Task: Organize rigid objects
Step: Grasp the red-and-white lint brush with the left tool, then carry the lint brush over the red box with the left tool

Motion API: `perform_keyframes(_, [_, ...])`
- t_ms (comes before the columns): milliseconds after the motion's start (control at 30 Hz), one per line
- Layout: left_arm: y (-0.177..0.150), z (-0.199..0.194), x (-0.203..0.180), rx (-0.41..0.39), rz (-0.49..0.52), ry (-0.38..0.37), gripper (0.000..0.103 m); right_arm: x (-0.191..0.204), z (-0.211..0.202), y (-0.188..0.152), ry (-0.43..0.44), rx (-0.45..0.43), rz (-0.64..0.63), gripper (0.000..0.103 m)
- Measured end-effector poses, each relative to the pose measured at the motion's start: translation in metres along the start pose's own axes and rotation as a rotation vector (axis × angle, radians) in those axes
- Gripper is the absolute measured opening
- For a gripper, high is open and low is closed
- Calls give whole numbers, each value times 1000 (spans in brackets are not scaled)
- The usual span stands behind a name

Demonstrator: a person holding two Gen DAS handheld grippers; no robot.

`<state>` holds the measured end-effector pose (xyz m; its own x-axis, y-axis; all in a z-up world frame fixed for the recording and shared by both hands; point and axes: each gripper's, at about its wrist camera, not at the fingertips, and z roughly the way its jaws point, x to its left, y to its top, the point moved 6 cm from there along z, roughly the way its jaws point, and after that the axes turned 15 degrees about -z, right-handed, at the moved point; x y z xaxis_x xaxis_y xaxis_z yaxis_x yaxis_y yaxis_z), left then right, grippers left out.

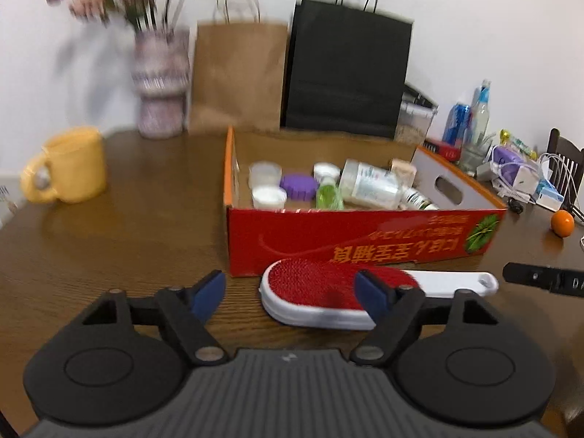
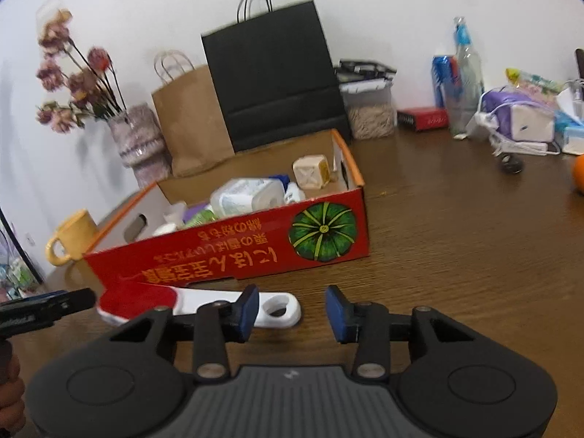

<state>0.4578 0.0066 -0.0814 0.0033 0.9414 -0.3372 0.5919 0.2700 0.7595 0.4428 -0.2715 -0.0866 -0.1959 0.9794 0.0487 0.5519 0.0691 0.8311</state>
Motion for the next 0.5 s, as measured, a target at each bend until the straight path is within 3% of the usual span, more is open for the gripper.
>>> perform_keyframes(133, [3,29,13,39,-71,-11,69,2,23,-5,-10,44,-32,25])
perform_keyframes(233, [3,32,18,23,-111,-72,66,1,29,-9,-18,49,-45,24])
perform_keyframes(333, [3,30,17,33,-132,-130,48,0,33,-9,-15,56,-46,23])
perform_keyframes(500, [-2,26,13,9,-132,-124,48,-4,35,-10,-10,52,-6,23])
